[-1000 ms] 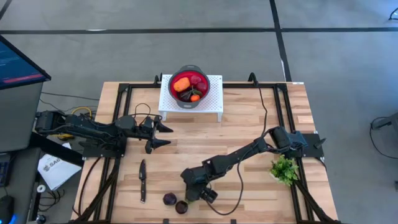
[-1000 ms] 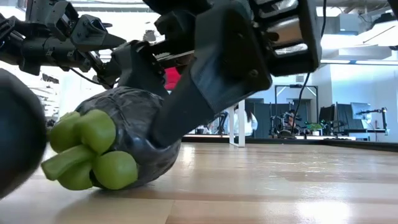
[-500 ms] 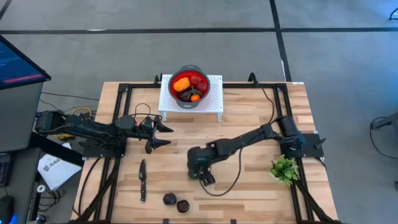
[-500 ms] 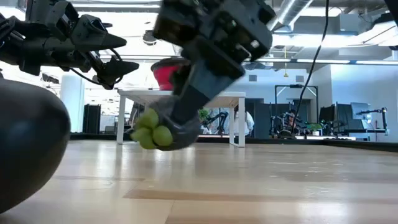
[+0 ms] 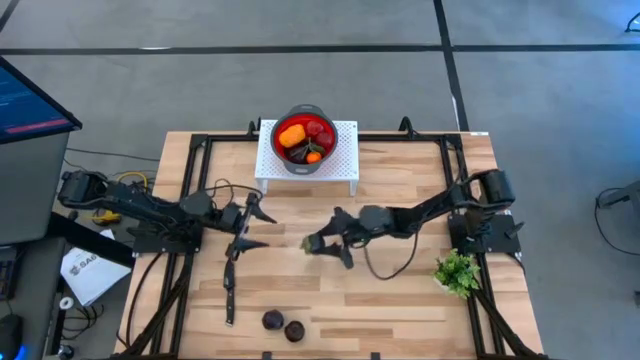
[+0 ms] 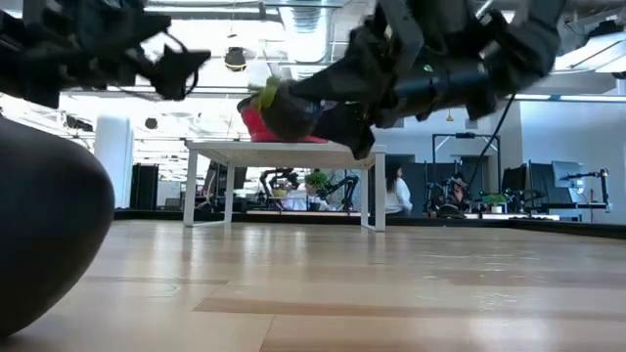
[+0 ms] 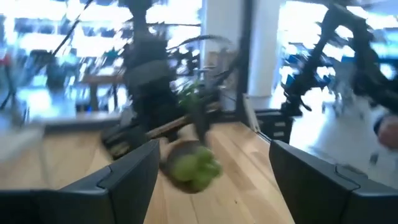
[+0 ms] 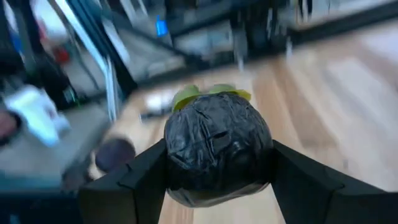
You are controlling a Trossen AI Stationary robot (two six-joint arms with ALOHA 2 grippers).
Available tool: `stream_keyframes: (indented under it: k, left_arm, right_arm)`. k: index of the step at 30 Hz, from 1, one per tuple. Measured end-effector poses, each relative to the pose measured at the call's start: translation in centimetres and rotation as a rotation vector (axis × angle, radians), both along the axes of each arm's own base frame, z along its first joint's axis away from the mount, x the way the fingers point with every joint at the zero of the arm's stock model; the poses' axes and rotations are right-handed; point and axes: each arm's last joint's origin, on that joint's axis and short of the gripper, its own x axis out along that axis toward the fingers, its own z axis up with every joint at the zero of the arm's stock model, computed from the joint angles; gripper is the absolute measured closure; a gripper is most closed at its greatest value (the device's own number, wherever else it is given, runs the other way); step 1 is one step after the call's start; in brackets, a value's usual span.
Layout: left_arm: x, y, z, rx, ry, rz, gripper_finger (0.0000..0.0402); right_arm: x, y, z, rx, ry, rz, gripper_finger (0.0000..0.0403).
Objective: Pick & Place Fruit
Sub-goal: Put the mangosteen into the red strainer bowl
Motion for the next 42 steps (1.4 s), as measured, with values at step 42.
stream_keyframes:
  k: [42]
  left_arm:
    - [8.3, -3.4, -0.3, 0.413, 0.087, 0.154, 0.0077]
  right_arm:
    - [0.9, -2.1, -1.5, 0.128, -0.217, 0.076, 0.0167]
